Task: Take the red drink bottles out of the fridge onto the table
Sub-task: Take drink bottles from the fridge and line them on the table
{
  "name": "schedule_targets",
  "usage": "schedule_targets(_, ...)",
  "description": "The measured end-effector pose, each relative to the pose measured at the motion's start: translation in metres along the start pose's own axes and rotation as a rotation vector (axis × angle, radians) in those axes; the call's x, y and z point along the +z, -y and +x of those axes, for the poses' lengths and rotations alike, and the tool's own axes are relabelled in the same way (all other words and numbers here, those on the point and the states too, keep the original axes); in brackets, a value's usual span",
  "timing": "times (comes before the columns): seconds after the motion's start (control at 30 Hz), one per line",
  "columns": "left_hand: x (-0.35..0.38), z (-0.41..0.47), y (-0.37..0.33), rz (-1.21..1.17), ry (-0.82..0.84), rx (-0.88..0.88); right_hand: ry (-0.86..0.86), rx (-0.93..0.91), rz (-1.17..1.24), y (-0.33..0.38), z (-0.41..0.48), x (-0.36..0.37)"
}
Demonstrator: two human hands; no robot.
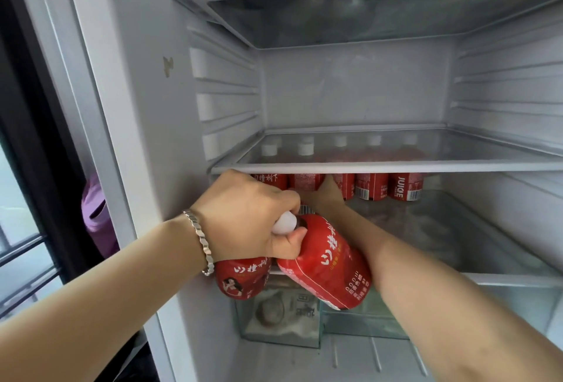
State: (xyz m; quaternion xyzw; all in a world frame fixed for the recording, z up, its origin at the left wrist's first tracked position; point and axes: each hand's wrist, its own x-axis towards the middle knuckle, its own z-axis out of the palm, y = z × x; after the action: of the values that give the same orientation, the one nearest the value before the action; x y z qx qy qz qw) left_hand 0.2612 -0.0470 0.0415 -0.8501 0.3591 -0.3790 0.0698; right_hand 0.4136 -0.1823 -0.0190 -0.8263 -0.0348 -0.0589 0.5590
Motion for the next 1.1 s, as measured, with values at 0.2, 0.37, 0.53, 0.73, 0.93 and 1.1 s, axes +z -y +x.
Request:
schedule_targets(0.2, -0.002, 0.000, 0.001, 0.019, 0.004, -0.014, -0.069, -0.056, -0.156, -0.001, -0.030, -0.016)
schedule_targets(0.37, -0.002, -0.002, 0.000, 0.007, 0.006, 0.006, -0.171, -0.080, -0.105, -0.016, -0.084, -0.055)
schedule_targets(0.53, 0.000, 0.001, 0.000, 0.021, 0.017, -0.013, -0.273, -0.031, -0.032, -0.029, -0.121, -0.093)
schedule_targets(0.73, 0.001, 0.001, -0.001, 0.039, 0.019, -0.026, -0.333, -0.127, 0.119, -0.022, -0.140, -0.105)
schedule_targets(0.93, 0.001, 0.001, -0.001, 0.038, 0.019, -0.017, -0.472, -0.267, -0.012, -0.005, -0.135, -0.104)
schedule_targets(1.1, -0.003, 0.002, -0.004, 0.057, 0.049, -0.026, -0.617, -0.391, -0.460, 0.006, -0.150, -0.110)
